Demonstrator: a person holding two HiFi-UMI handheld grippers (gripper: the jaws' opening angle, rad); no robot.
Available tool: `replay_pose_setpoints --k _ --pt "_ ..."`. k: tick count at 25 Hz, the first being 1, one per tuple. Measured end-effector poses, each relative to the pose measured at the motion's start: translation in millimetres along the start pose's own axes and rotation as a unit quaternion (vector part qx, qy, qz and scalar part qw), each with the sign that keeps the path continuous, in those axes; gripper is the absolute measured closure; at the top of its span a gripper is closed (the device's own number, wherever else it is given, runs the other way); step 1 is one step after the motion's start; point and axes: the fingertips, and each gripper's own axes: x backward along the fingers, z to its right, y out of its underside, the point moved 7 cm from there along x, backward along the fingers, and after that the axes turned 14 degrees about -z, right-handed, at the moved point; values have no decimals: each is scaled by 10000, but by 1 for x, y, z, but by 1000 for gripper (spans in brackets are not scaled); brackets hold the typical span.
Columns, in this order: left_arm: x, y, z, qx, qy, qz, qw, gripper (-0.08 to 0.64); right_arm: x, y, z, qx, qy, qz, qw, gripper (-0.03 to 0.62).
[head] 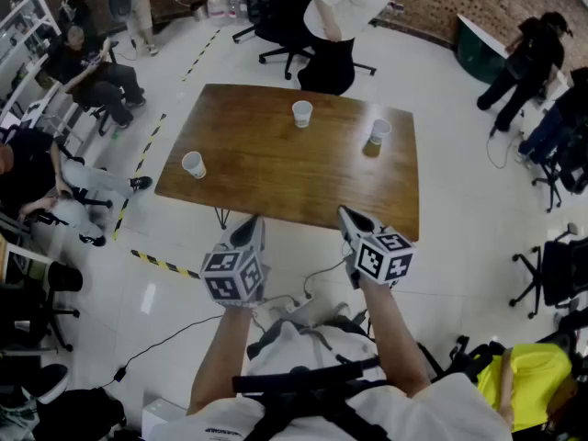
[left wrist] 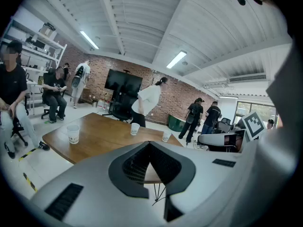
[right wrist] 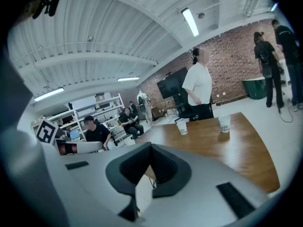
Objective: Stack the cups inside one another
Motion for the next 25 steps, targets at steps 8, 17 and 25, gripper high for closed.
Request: replay_pose_setpoints --k 8,17,25 --pt "-3 1 -7 -133 127 -175 9997 560 -6 7 -6 -130 103 6 9999 580" --pt "11 4 -23 -239 331 -268 9988 560 -1 14 -24 -241 376 128 9989 580" --pt "2 11 -27 -223 490 -346 9979 560 -2 22 -20 -333 500 117 9981 580"
